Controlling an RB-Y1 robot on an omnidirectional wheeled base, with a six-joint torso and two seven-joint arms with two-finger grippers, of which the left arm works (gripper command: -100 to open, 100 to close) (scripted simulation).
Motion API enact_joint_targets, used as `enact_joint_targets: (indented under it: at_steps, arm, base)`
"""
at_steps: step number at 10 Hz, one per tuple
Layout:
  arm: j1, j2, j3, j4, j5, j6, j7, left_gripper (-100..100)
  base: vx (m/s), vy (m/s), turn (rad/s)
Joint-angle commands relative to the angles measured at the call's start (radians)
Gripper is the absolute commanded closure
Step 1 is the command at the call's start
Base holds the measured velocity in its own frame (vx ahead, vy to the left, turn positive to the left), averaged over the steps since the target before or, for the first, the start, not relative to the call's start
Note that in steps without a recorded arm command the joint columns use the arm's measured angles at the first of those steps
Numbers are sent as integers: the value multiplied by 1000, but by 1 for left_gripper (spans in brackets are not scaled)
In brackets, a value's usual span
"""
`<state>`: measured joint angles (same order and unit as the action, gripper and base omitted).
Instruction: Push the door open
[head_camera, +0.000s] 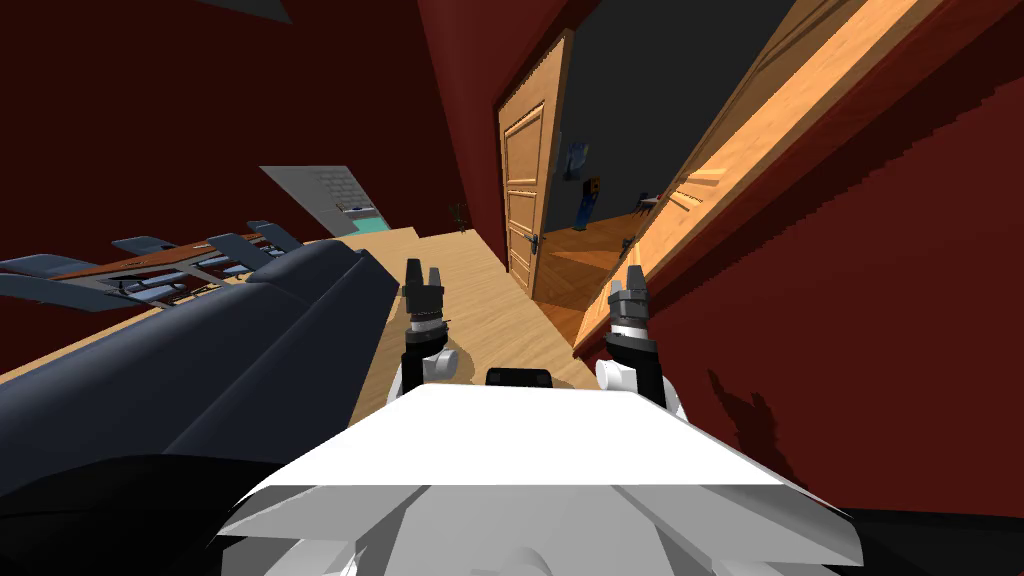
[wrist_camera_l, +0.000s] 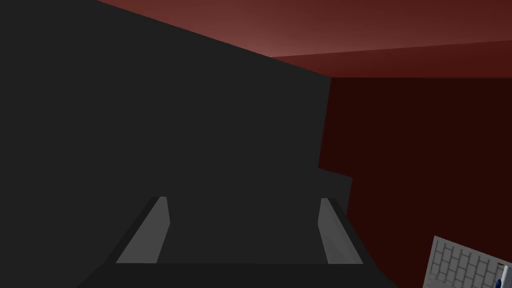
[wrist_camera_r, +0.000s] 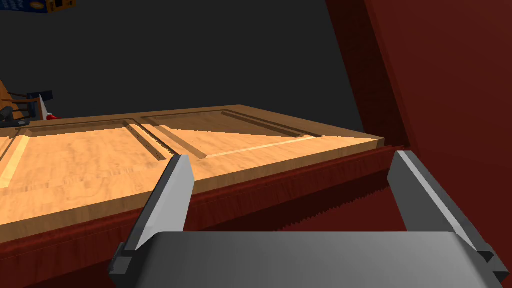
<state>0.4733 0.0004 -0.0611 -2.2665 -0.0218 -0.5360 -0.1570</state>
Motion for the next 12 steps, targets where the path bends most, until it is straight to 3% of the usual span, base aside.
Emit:
enact_joint_targets:
  at_steps: [1, 7, 12]
  arm:
    - [-21, 15, -11, 33, 8, 3, 2, -100]
    - [-96, 52, -49, 154, 37, 14, 9, -100]
    - [-159, 72, -81, 256, 61, 23, 15, -100]
  base:
    - [84, 16, -98]
    - [156, 56, -86]
    - [133, 61, -79]
